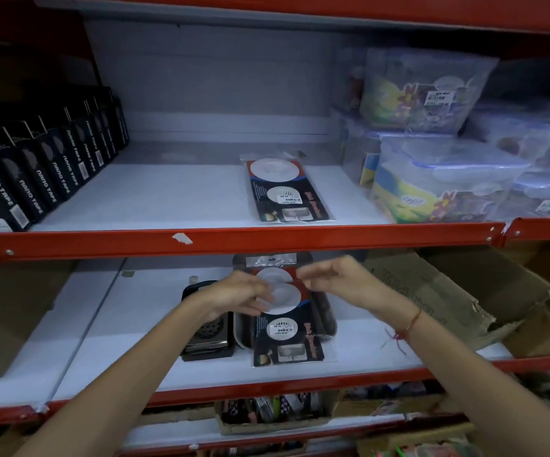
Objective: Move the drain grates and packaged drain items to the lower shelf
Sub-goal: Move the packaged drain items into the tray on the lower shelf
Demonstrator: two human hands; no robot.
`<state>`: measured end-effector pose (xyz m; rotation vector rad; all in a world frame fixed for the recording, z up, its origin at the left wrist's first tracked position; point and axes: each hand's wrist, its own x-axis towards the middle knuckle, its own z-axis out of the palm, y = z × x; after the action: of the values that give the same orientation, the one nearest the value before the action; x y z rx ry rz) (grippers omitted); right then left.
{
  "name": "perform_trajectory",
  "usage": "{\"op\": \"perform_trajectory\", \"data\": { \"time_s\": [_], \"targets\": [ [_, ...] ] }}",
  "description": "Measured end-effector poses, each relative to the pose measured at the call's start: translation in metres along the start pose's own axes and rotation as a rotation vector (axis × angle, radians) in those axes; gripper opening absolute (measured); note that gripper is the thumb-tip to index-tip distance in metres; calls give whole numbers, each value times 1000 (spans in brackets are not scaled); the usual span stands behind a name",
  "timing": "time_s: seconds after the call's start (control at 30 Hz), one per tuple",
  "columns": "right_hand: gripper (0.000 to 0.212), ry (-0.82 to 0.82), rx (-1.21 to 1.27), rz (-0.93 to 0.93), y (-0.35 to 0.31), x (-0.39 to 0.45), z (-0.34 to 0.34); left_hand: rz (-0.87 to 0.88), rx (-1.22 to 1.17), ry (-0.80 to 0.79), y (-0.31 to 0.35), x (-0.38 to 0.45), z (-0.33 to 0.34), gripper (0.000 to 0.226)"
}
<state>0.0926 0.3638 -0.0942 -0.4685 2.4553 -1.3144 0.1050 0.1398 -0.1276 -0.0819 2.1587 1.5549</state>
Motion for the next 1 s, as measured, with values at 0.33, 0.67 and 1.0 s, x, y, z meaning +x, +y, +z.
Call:
{"op": "perform_trajectory", "data": {
  "time_s": [0.33,0.67,1.0],
  "targets": [
    [24,386,240,-24,-57,78,-72,250,-336,172,118,15,-61,23],
    [34,497,134,311,-42,152,-105,53,-146,571,125,80,-93,34],
    [16,382,484,202,-59,140,-103,137,-319,491,142,60,-92,28]
  ]
}}
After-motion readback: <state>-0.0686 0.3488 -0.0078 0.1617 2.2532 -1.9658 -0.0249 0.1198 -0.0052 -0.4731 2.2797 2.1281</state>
